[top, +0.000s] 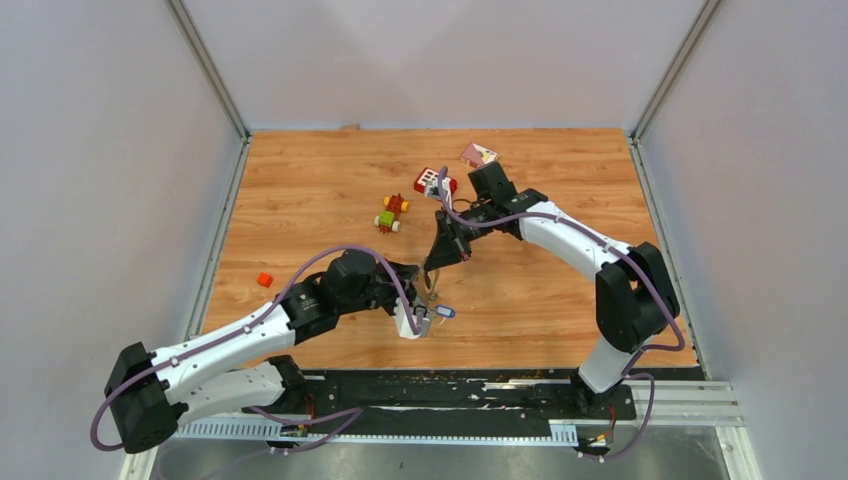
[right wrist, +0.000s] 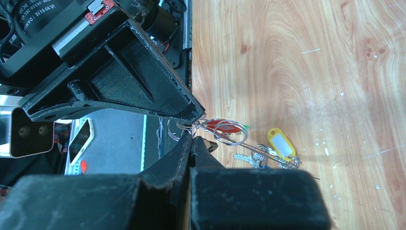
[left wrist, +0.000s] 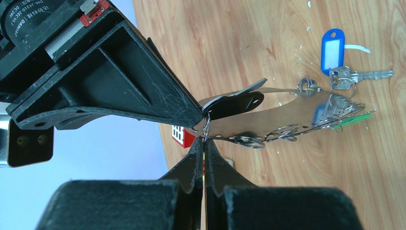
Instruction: Put the keys on the keyring
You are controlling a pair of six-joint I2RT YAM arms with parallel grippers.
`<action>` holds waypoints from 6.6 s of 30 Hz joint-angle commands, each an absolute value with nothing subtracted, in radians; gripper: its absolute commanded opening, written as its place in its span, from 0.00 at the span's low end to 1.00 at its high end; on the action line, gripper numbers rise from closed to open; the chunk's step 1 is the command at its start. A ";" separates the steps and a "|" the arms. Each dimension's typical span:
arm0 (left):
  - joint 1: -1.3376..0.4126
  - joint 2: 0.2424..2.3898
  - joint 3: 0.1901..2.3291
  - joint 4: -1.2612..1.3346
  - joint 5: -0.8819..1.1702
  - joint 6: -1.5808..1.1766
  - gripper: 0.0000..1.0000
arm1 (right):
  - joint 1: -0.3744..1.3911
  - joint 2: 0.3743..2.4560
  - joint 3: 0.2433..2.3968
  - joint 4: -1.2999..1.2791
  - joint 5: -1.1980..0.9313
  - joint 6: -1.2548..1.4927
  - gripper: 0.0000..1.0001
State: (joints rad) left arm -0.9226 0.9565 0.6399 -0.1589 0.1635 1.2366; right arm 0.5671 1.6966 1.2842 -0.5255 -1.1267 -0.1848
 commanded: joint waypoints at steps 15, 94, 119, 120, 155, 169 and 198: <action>-0.904 0.924 0.658 -0.087 0.212 1.119 0.00 | 0.551 1.606 1.292 -0.550 -1.136 -0.268 0.00; -0.726 1.121 0.838 0.195 0.790 0.289 0.00 | 0.500 1.144 1.113 -0.508 -1.019 -0.571 0.36; -0.710 1.121 0.756 0.386 0.831 0.136 0.00 | 0.543 1.140 1.086 -0.496 -1.000 -0.601 0.26; -0.709 1.119 0.754 0.388 0.832 0.135 0.00 | 0.542 1.139 1.087 -0.494 -1.000 -0.598 0.26; -0.701 1.115 0.721 0.477 0.856 0.067 0.00 | 0.554 1.145 1.075 -0.444 -0.991 -0.559 0.00; -0.702 1.079 0.799 0.096 0.830 0.449 0.39 | 0.614 1.215 1.281 -0.804 -0.767 -0.741 0.00; -0.701 1.222 0.869 0.134 0.975 0.565 0.32 | 0.730 1.351 1.524 -1.094 -0.572 -0.787 0.00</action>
State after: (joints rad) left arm -0.7044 1.2057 0.8669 0.0322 0.9028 0.5884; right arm 0.7261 1.3552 1.4807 -1.1103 -0.5301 -0.7799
